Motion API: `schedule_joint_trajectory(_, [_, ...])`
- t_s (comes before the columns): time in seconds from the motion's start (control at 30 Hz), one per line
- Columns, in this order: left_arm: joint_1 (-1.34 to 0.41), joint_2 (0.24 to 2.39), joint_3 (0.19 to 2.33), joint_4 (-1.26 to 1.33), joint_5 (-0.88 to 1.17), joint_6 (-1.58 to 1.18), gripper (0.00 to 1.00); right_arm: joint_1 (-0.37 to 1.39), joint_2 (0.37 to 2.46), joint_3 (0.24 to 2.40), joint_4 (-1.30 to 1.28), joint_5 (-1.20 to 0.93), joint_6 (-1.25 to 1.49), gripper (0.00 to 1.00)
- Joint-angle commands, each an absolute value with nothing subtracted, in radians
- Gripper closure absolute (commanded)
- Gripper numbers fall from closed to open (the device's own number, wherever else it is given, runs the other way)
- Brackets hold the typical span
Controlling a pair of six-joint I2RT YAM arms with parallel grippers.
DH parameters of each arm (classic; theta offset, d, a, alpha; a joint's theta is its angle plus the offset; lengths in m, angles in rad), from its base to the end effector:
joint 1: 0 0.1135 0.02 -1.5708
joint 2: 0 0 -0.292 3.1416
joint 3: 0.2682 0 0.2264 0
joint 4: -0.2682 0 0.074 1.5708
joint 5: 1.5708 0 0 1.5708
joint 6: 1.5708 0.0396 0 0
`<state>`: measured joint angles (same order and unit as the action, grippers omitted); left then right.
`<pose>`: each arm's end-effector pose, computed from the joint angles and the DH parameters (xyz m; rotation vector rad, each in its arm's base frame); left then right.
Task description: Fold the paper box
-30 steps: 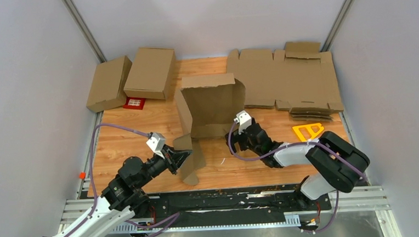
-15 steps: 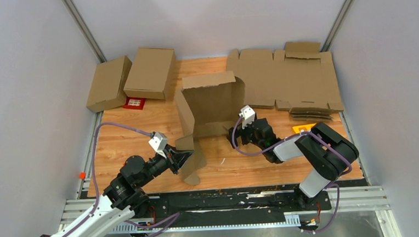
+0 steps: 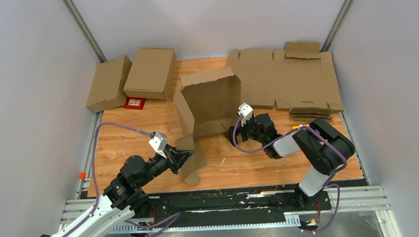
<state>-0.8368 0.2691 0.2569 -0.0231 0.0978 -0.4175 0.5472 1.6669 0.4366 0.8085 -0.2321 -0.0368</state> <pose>0.0446 -0.0552 0.2445 0.4343 1.6533 -1.0349 0.2345 0.1535 0.1723 -0.7269 1.8892 0.5575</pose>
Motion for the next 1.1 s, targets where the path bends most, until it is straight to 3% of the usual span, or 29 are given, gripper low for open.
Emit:
schedule_joint_trajectory(0.0, [-0.834,0.282,0.234,-0.109,0.106,-0.44,0.98,0.547,1.679,0.483,0.845,-0.323,-0.063,0.01])
schedule_joint_trajectory(0.27, [-0.834,0.286,0.232,-0.101,0.106,-0.442,0.98,0.579,1.68,0.51,0.804,-0.332,-0.069,0.25])
schedule_joint_trajectory(0.4, [-0.834,0.291,0.231,-0.097,0.105,-0.442,0.98,0.598,1.678,0.528,0.77,-0.3,-0.069,0.49])
schedule_joint_trajectory(0.57, [-0.834,0.299,0.23,-0.094,0.105,-0.442,0.98,0.599,1.677,0.522,0.782,-0.262,-0.055,0.56])
schedule_joint_trajectory(0.77, [-0.834,0.31,0.229,-0.092,0.107,-0.442,0.98,0.594,1.677,0.561,0.71,-0.172,-0.015,0.48])
schedule_joint_trajectory(0.93, [-0.834,0.315,0.23,-0.092,0.106,-0.441,0.98,0.569,1.696,0.573,0.719,-0.155,0.018,0.22])
schedule_joint_trajectory(1.0, [-0.834,0.317,0.236,-0.099,0.107,-0.438,0.98,0.561,1.693,0.555,0.741,-0.156,0.027,0.02])
schedule_joint_trajectory(1.07, [-0.834,0.317,0.238,-0.099,0.104,-0.439,0.98,0.545,1.689,0.534,0.771,-0.163,0.041,0.0])
